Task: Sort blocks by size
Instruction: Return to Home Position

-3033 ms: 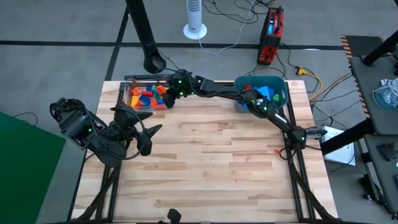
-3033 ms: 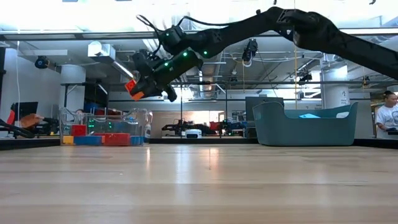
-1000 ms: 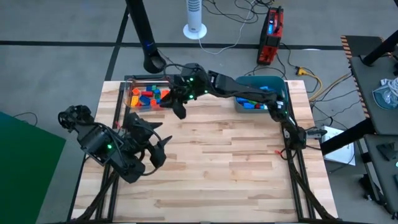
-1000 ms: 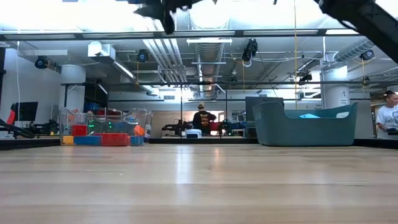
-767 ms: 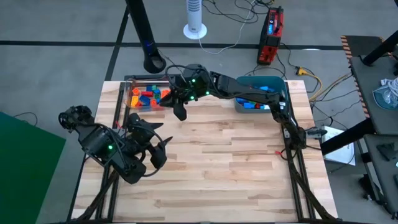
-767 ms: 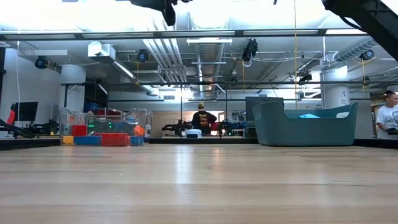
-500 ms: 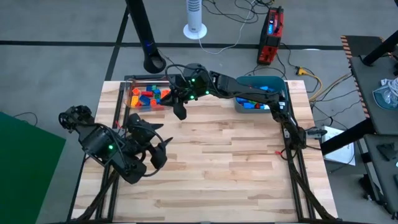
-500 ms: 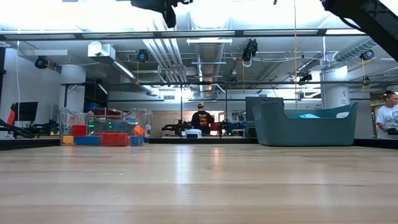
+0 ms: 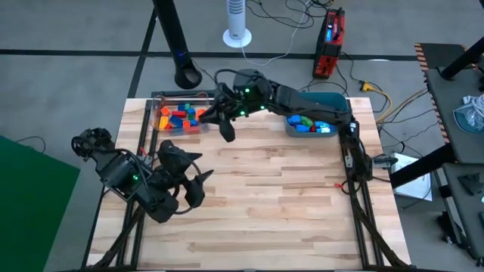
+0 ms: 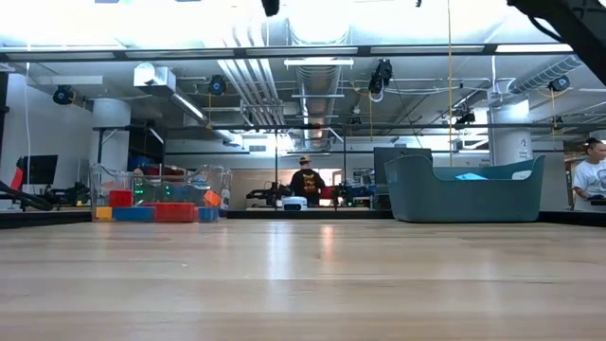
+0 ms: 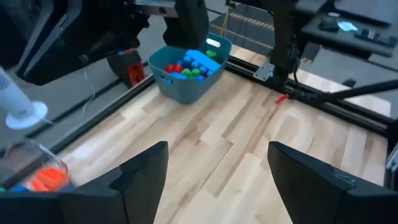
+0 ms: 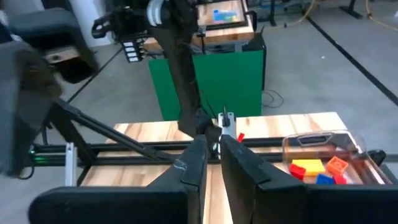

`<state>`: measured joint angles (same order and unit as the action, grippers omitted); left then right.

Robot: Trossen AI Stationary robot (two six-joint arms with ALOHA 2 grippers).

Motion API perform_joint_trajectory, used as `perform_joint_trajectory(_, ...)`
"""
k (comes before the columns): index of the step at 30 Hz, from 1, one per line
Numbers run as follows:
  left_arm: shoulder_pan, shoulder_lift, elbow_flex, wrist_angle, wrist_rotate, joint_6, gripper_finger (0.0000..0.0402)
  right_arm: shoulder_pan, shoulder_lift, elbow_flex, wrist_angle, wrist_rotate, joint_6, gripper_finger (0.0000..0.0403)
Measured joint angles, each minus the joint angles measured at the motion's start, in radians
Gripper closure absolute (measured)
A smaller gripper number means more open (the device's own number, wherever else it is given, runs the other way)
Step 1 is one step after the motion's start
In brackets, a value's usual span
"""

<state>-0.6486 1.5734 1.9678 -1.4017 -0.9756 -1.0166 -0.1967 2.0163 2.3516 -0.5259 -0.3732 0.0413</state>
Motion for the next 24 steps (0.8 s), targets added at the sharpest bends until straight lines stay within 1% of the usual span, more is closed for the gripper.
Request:
perform_joint_trajectory(6,-0.036,-0.042,0.001,0.045,-0.003,0.124,0.0139,0.020,-0.071,-0.004,-0.078,-0.001,-0.053,0.0390)
perform_joint_trajectory(10,-0.047,-0.064,0.001,0.128,-0.002,0.286,0.0139,0.050,-0.095,-0.010,-0.109,0.002,-0.060,0.0391)
perform_joint_trajectory(12,-0.047,-0.074,0.001,0.159,0.029,0.352,0.0139,0.068,-0.102,-0.012,-0.131,0.012,-0.060,0.0391)
perform_joint_trajectory(14,-0.047,-0.088,0.001,0.170,0.062,0.388,0.0139,0.084,-0.120,-0.013,-0.175,0.044,-0.053,0.0391)
perform_joint_trajectory(18,-0.065,-0.118,0.001,0.171,0.071,0.411,0.0139,0.126,-0.181,-0.013,-0.329,0.154,-0.032,0.0390)
perform_joint_trajectory(20,-0.077,-0.133,0.001,0.171,0.075,0.431,0.0139,0.147,-0.212,-0.016,-0.381,0.185,-0.019,0.0390)
perform_joint_trajectory(22,-0.089,-0.148,0.001,0.174,0.075,0.457,0.0139,0.171,-0.241,-0.029,-0.407,0.193,-0.021,0.0390)
perform_joint_trajectory(24,-0.097,-0.158,0.001,0.183,0.076,0.487,0.0139,0.205,-0.275,-0.058,-0.394,0.238,-0.037,0.0390)
